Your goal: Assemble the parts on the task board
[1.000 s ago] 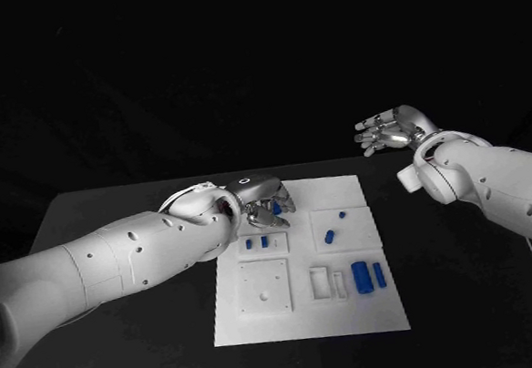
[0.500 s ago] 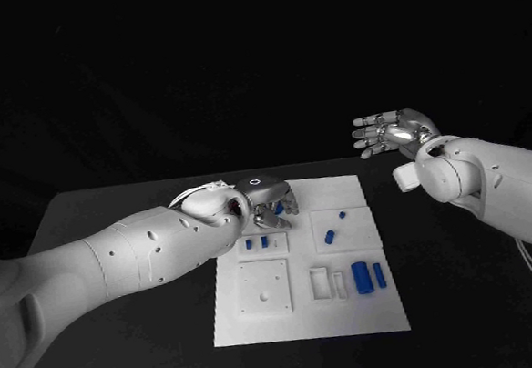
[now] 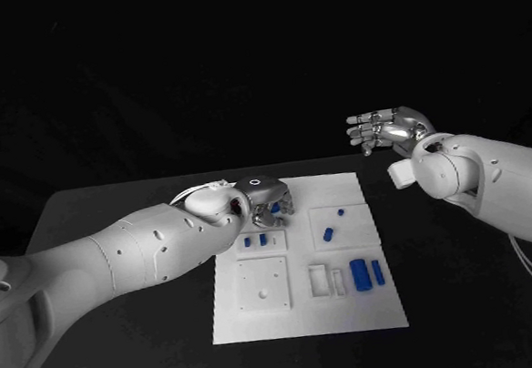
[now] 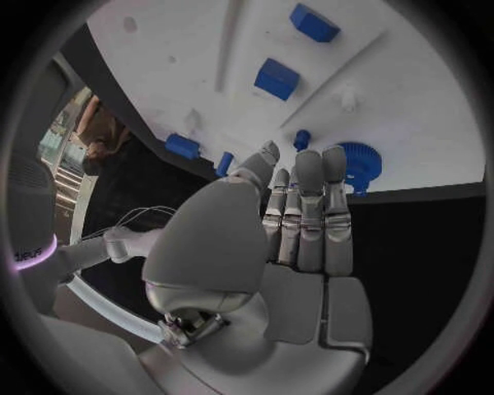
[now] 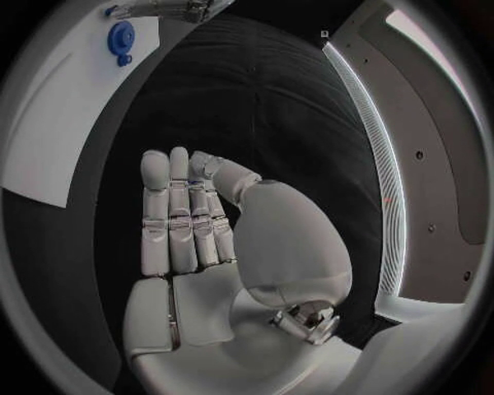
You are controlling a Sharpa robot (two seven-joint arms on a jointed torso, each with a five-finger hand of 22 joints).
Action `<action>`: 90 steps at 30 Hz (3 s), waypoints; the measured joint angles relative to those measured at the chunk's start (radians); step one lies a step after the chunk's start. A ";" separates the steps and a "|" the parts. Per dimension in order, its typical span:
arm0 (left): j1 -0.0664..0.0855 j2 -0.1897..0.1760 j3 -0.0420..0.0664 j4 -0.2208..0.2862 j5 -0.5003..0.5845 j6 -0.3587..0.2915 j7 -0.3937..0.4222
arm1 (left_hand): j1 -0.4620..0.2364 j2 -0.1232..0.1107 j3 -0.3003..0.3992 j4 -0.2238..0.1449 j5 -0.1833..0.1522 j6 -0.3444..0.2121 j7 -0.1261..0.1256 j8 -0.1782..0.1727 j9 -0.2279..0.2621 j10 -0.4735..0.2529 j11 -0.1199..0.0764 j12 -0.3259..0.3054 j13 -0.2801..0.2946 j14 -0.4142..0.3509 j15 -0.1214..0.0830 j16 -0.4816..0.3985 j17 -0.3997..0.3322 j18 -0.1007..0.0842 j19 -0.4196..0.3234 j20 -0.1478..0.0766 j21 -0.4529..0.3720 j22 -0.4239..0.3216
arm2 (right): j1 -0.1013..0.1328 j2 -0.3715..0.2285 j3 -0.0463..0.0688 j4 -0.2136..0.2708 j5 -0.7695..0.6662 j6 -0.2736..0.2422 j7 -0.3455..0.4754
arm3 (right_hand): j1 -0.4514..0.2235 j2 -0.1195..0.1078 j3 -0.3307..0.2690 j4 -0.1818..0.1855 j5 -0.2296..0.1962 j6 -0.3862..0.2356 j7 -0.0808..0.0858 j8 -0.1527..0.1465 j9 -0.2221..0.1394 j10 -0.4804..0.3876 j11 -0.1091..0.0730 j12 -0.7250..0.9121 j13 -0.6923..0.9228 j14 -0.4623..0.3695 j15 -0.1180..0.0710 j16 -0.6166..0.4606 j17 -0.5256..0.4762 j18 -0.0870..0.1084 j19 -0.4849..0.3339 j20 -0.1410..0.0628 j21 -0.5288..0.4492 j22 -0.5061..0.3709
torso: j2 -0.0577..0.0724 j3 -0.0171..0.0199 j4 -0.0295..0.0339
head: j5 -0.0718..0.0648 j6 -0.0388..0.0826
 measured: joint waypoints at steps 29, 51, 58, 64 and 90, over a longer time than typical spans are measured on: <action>-0.020 0.034 -0.001 -0.079 -0.024 0.008 -0.023 | -0.002 -0.002 0.009 0.006 0.000 0.000 0.000 0.000 -0.001 0.016 -0.006 0.000 -0.001 0.000 0.000 0.017 -0.011 0.000 -0.001 -0.001 0.021 0.000 | 0.000 -0.002 0.000 0.012 -0.019 -0.012 -0.005 | -0.016 0.000 0.049 0.003 0.006 -0.031 0.013 0.000 0.002 -0.112 0.017 0.059 -0.016 0.032 0.002 -0.117 0.208 0.009 0.209 0.000 -0.234 -0.231 | 0.005 0.0000 -0.0050 | -0.003 -0.006; -0.025 0.035 -0.002 -0.087 -0.015 -0.001 -0.018 | 0.019 0.061 -0.007 -0.024 -0.001 0.187 0.005 -0.002 0.010 0.226 -0.050 0.005 0.008 0.027 -0.024 0.127 0.034 0.000 0.003 -0.013 0.058 -0.001 | 0.000 -0.001 0.000 0.018 -0.028 -0.007 -0.005 | -0.024 0.008 0.049 0.004 0.010 -0.033 0.011 0.000 0.002 -0.112 0.017 0.059 -0.016 0.031 0.002 -0.124 0.224 0.009 0.173 -0.001 -0.208 -0.179 | 0.004 0.0000 -0.0026 | -0.007 -0.018; -0.025 0.033 -0.002 -0.084 -0.005 -0.008 -0.011 | 0.012 0.079 -0.011 -0.052 0.005 0.203 0.013 0.000 0.010 0.266 -0.059 0.005 0.007 0.039 -0.025 0.155 0.060 0.000 0.003 -0.016 0.089 -0.001 | 0.000 -0.001 0.000 0.018 -0.033 -0.004 -0.005 | -0.028 0.004 0.049 0.004 0.014 -0.033 0.011 0.000 0.002 -0.112 0.017 0.059 -0.016 0.031 0.002 -0.124 0.225 0.009 0.173 -0.001 -0.208 -0.178 | 0.004 0.0001 -0.0028 | -0.007 -0.018; -0.028 0.029 -0.003 -0.083 0.012 -0.022 -0.006 | 0.000 0.091 -0.002 -0.070 0.005 0.204 0.014 0.000 0.009 0.275 -0.061 0.005 0.007 0.043 -0.028 0.155 0.077 0.000 0.000 -0.018 0.112 -0.001 | 0.000 0.000 0.000 0.017 -0.039 -0.003 -0.005 | -0.028 0.004 0.049 0.004 0.014 -0.033 0.011 0.000 0.002 -0.112 0.017 0.059 -0.016 0.031 0.002 -0.124 0.225 0.009 0.170 0.002 -0.208 -0.177 | 0.004 0.0006 -0.0029 | -0.006 -0.018; -0.020 -0.093 0.080 0.020 0.270 -0.045 -0.016 | -0.014 0.094 0.008 -0.085 0.050 0.206 0.011 -0.010 0.009 0.275 -0.061 0.001 0.006 0.046 -0.032 0.151 0.089 0.000 -0.008 -0.027 0.124 0.000 | 0.000 -0.004 0.000 0.013 -0.065 0.004 -0.005 | -0.045 0.012 0.028 0.004 0.026 -0.033 0.011 0.000 0.002 -0.112 0.017 0.059 -0.016 0.033 0.007 -0.128 0.228 0.009 0.170 0.002 -0.214 -0.177 | 0.004 0.0012 -0.0001 | -0.001 0.003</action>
